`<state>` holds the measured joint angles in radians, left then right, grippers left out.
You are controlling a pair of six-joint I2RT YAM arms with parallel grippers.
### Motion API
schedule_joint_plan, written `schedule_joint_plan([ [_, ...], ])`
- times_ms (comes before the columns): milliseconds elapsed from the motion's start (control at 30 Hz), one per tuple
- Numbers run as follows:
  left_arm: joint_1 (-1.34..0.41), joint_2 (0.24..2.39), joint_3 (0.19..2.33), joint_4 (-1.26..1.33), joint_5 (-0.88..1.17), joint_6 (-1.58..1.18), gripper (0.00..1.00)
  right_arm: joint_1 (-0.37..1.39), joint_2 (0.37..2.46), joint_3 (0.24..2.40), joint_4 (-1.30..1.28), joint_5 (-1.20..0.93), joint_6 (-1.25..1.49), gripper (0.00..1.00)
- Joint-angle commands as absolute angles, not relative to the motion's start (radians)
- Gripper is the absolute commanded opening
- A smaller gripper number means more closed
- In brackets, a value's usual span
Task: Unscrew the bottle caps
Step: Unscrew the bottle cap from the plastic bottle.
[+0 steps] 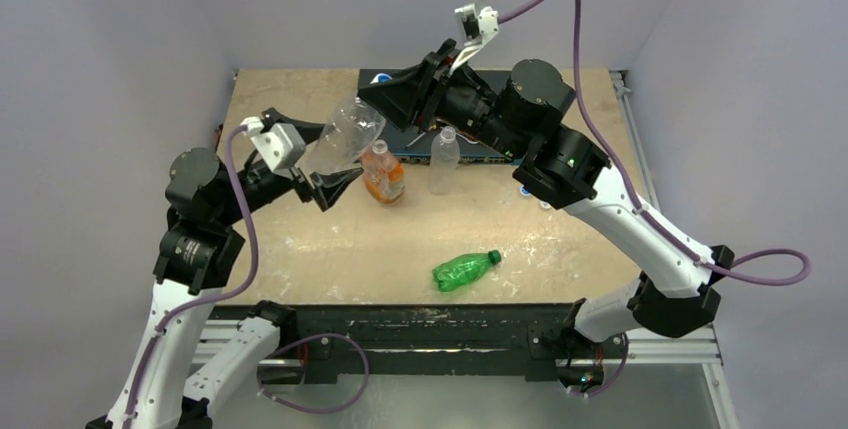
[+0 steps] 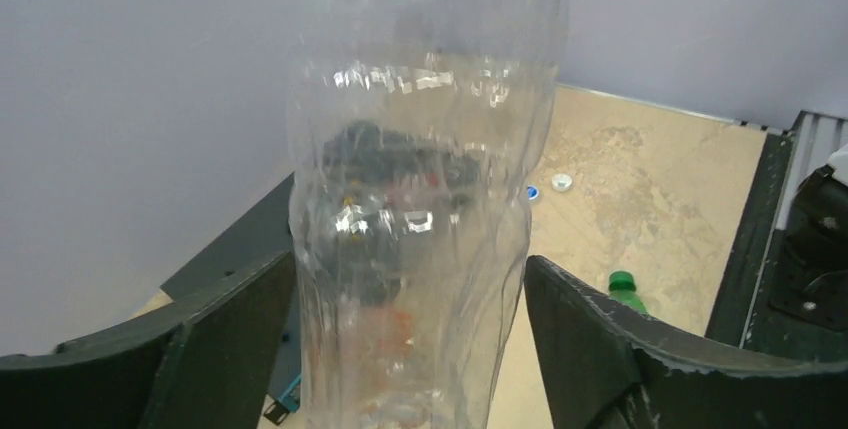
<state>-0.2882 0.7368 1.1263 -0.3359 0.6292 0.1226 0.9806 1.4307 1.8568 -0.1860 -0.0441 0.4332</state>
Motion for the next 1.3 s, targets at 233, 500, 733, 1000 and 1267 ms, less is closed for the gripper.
schedule_joint_plan([
  [233,-0.287,0.798,1.173,-0.217,0.751,-0.182,1.0,0.985,1.479,1.85,-0.215,-0.165,0.373,0.18],
  [500,-0.287,0.805,1.156,-0.279,0.908,-0.128,0.97,1.009,1.509,1.878,-0.242,-0.173,0.331,0.18],
  [733,-0.287,0.797,1.153,-0.315,0.908,-0.089,0.83,1.01,1.506,1.888,-0.258,-0.17,0.297,0.19],
  [1000,-0.287,0.77,1.149,-0.329,0.866,-0.066,0.61,1.011,1.5,1.932,-0.311,-0.128,0.239,0.18],
  [1267,-0.287,0.759,1.125,-0.366,0.849,-0.059,0.61,1.011,1.491,1.945,-0.326,-0.11,0.207,0.18],
])
